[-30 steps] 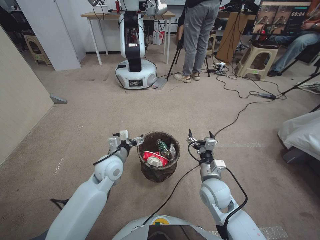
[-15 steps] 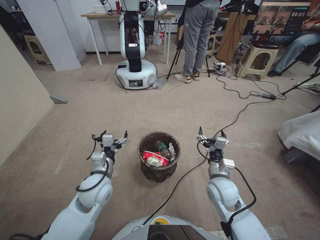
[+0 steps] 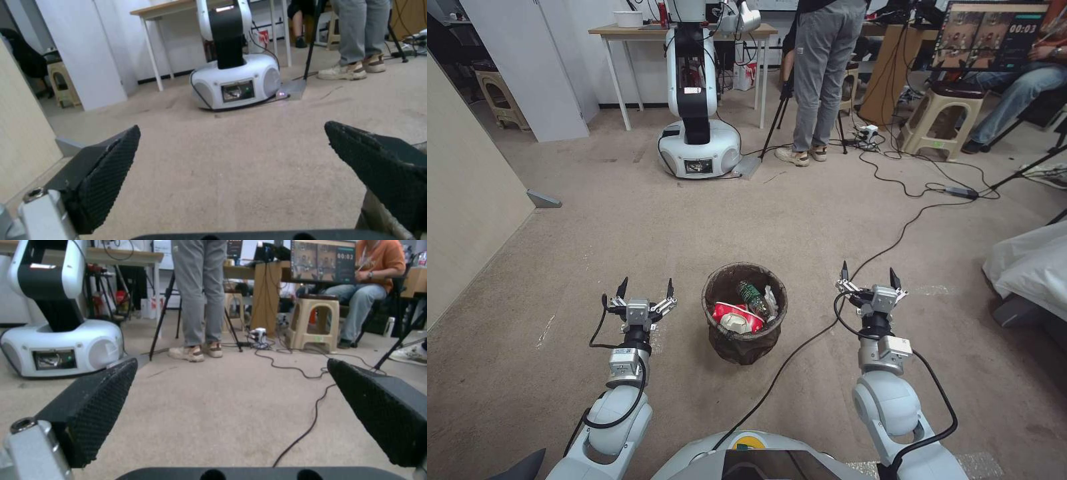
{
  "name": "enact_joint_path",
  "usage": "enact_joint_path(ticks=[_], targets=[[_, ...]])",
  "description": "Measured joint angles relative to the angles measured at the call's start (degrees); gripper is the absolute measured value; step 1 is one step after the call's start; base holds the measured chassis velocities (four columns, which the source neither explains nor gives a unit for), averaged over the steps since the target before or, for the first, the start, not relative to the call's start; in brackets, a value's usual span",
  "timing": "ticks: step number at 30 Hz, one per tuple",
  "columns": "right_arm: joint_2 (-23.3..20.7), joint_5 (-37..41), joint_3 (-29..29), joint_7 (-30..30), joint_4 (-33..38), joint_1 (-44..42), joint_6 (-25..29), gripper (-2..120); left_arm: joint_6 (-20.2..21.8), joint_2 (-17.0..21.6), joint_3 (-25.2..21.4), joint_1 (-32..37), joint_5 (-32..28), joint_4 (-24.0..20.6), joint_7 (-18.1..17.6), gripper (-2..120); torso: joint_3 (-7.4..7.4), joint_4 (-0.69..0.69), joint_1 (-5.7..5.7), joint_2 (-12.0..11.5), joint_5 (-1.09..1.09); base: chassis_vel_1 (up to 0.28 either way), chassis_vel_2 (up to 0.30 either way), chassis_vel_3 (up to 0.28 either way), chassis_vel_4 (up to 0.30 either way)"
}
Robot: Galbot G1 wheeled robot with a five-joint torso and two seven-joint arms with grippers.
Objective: Pick up the trash bin, then pick up the garbage from the floor and place it into the trash bin.
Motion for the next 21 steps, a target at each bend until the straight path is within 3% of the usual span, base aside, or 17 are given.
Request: enact_joint_path(ticks=[21], targets=[[0.0, 0.1, -0.1, 0.0, 0.1, 0.1, -0.2, 100, 0.4, 0.1, 0.1, -0.3, -0.5, 0.0, -0.1, 100, 0.01, 0.00, 0.00, 0.0, 0.00, 0.000, 0.000, 0.000, 0.000]])
